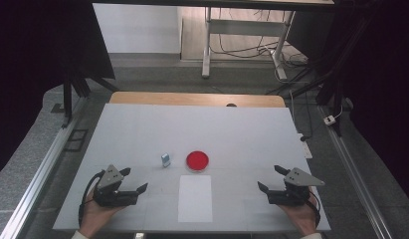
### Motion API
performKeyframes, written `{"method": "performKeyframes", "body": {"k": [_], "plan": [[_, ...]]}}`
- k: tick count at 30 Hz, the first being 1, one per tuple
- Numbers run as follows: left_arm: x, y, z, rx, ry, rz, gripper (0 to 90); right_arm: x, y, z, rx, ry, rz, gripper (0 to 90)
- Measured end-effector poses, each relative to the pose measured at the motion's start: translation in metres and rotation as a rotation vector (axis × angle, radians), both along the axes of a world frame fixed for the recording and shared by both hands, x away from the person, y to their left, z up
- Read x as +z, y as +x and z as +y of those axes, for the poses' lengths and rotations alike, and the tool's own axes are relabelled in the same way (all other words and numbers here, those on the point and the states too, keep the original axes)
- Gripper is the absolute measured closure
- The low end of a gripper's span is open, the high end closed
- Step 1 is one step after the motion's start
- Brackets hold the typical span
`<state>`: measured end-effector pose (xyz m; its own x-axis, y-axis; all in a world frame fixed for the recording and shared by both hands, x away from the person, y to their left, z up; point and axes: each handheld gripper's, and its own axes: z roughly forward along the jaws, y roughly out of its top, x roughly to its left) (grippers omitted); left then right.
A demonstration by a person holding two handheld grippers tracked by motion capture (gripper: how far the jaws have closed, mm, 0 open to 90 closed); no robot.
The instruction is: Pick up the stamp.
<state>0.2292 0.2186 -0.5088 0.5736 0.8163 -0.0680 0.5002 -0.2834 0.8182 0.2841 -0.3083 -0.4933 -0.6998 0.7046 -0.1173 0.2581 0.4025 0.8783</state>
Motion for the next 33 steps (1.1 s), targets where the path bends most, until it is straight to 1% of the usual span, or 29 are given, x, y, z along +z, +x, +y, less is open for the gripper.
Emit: {"method": "performKeyframes", "body": {"k": [3, 6, 7, 9, 11, 19, 20, 21, 23, 28, 33], "plan": [[-0.0007, -0.0004, -0.0022, -0.009, -0.010, 0.011, 18.0, -0.0003, 0.0001, -0.0010, 0.002, -0.005, 0.008, 16.8], [-0.0013, -0.0007, -0.0053, -0.031, -0.012, 0.019, 18.0, -0.0007, 0.0004, -0.0026, 0.002, -0.006, 0.006, 17.1], [-0.0012, -0.0011, -0.0063, -0.034, -0.013, 0.018, 18.0, -0.0006, 0.0006, -0.0036, 0.000, 0.007, 0.005, 18.1], [-0.0009, -0.0013, -0.0069, -0.038, -0.013, 0.017, 18.0, -0.0004, 0.0004, -0.0037, -0.002, 0.012, 0.006, 18.2], [-0.0010, -0.0005, -0.0058, -0.035, -0.016, 0.018, 18.1, -0.0011, 0.0007, -0.0036, -0.007, 0.009, 0.003, 18.4], [-0.0016, 0.0028, -0.0036, -0.038, -0.012, 0.021, 18.1, -0.0043, 0.0004, 0.0001, -0.010, -0.015, 0.021, 18.9], [-0.0018, 0.0032, -0.0040, -0.041, -0.010, 0.020, 18.1, -0.0048, 0.0007, 0.0008, -0.004, -0.010, 0.020, 19.0], [-0.0020, 0.0034, -0.0043, -0.043, -0.009, 0.020, 18.1, -0.0045, 0.0008, 0.0011, -0.004, -0.018, 0.021, 19.1], [-0.0022, 0.0044, -0.0047, -0.046, -0.008, 0.024, 18.1, -0.0041, 0.0005, 0.0019, -0.004, -0.015, 0.020, 19.5], [-0.0018, 0.0050, -0.0056, -0.048, -0.018, 0.031, 18.2, -0.0058, -0.0004, 0.0018, -0.004, -0.017, 0.017, 20.1], [0.0002, 0.0045, -0.0087, -0.045, -0.014, 0.029, 18.3, -0.0052, -0.0046, 0.0006, 0.001, -0.022, 0.014, 21.0]]}}
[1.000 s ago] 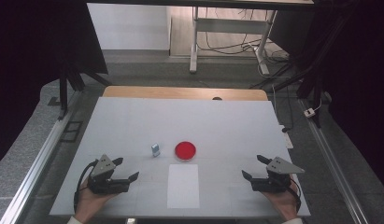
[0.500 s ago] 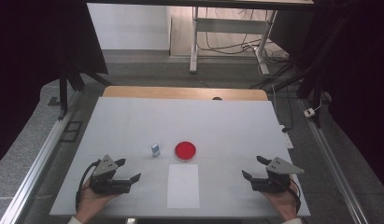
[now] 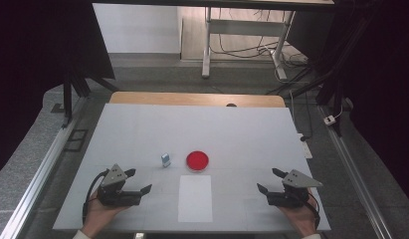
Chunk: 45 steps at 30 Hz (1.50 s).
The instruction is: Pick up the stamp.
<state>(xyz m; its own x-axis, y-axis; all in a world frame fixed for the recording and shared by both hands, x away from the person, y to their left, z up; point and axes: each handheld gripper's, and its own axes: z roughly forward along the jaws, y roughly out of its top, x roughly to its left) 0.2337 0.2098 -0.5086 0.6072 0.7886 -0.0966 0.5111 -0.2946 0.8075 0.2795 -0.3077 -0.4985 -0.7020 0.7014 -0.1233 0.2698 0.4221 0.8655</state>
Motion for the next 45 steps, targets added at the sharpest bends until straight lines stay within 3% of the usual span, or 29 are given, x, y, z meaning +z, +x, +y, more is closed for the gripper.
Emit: {"method": "performKeyframes", "body": {"k": [10, 24, 45], "plan": [[0.009, 0.003, 0.000, -0.006, 0.006, -0.016, 18.3, 0.001, -0.003, 0.002, 0.003, 0.002, -0.004, 21.3], [0.028, 0.014, 0.001, -0.026, -0.018, -0.023, 19.6, 0.000, -0.002, 0.005, 0.017, -0.005, 0.003, 21.6], [0.040, 0.043, -0.012, -0.057, 0.030, -0.003, 20.3, -0.003, -0.001, 0.006, 0.014, -0.011, 0.013, 21.8]]}}
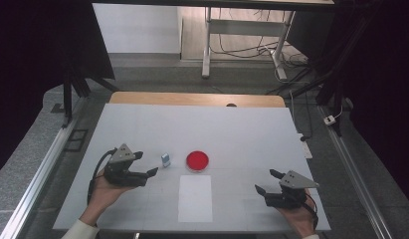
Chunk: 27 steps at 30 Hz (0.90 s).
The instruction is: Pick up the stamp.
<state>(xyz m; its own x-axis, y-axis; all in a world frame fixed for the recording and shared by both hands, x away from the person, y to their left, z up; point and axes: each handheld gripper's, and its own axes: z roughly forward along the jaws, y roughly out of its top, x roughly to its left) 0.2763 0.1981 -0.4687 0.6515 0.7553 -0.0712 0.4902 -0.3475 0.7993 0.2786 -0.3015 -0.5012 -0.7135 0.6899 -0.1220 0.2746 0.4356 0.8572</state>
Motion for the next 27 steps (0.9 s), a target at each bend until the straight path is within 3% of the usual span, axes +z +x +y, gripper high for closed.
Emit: {"method": "performKeyframes", "body": {"k": [15, 27], "plan": [[-0.002, 0.024, -0.006, -0.025, 0.028, 0.035, 21.9, -0.001, 0.001, 0.003, 0.005, -0.008, 0.006, 22.1], [-0.008, 0.045, -0.016, -0.035, 0.090, 0.058, 23.4, -0.003, 0.001, 0.005, 0.010, -0.012, 0.011, 22.2]]}}
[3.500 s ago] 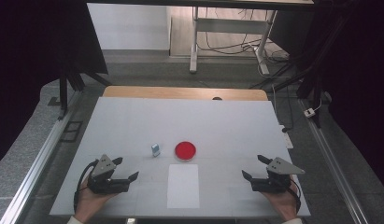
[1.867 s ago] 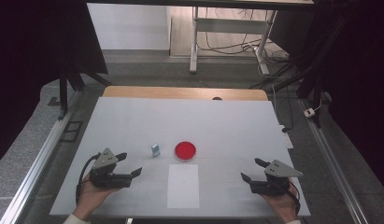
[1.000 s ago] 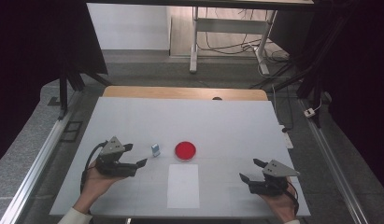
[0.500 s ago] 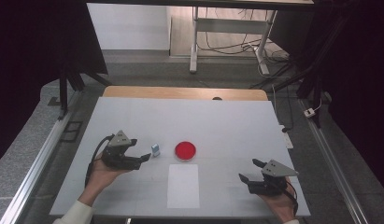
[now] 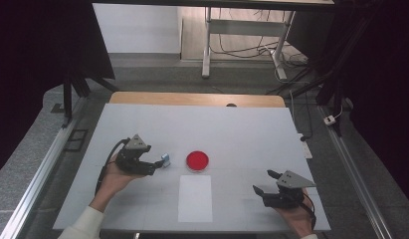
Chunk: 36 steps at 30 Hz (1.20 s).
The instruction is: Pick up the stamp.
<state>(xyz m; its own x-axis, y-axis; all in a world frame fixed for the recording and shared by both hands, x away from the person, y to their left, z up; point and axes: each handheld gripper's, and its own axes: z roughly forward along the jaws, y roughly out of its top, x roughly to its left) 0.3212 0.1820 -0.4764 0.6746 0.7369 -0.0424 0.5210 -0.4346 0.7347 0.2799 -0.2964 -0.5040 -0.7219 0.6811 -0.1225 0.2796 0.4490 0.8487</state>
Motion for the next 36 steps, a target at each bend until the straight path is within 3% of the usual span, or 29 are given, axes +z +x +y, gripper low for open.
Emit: {"method": "performKeyframes", "body": {"k": [16, 36], "plan": [[-0.006, 0.021, -0.022, -0.037, 0.098, 0.013, 28.7, -0.001, 0.000, 0.000, -0.001, 0.002, 0.009, 22.3], [-0.021, 0.023, -0.028, -0.037, 0.152, 0.010, 45.4, -0.002, 0.001, 0.000, 0.000, -0.005, 0.016, 22.3]]}}
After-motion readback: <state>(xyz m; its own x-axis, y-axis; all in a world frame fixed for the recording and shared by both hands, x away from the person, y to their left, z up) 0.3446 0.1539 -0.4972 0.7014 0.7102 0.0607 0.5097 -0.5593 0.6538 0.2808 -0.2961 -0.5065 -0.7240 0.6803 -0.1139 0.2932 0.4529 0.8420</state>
